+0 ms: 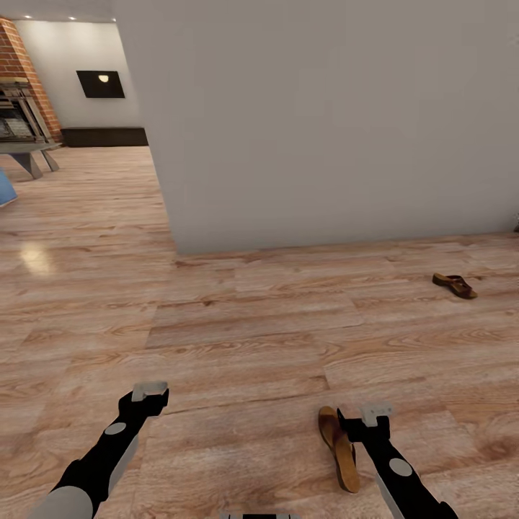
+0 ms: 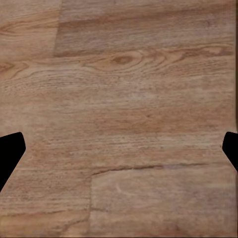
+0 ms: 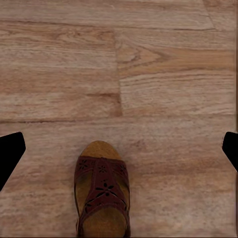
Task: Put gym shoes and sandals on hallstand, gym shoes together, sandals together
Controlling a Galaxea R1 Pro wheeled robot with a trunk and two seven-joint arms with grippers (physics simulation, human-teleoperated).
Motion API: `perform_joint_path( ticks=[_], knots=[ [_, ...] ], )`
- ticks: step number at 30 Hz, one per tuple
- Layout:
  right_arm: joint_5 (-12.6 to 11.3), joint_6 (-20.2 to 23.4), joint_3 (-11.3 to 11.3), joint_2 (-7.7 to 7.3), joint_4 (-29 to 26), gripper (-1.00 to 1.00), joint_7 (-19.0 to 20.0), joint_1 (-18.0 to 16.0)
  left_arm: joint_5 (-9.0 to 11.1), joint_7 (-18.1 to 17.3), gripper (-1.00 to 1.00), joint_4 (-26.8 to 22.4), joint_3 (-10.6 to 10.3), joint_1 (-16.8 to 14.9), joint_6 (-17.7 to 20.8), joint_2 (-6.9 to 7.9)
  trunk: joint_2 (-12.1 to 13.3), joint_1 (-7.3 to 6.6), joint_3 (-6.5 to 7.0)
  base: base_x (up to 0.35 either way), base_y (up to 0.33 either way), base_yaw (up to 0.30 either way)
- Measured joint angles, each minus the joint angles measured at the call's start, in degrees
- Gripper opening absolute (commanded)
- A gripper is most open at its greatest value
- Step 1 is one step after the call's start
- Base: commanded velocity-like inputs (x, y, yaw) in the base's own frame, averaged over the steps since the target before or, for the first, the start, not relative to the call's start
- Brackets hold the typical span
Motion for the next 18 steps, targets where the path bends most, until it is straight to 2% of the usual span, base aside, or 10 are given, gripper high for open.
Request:
perform_joint_path(
  ticks=[18],
  knots=[
    [0.05, 0.03, 0.00, 0.07, 0.34, 1.00, -0.01, 0.00, 0.07, -0.08, 1.00, -0.05, -0.13, 0.10, 0.04, 0.13, 0.00, 0.00, 0.00, -0.186, -0.170, 0.000]
  ],
)
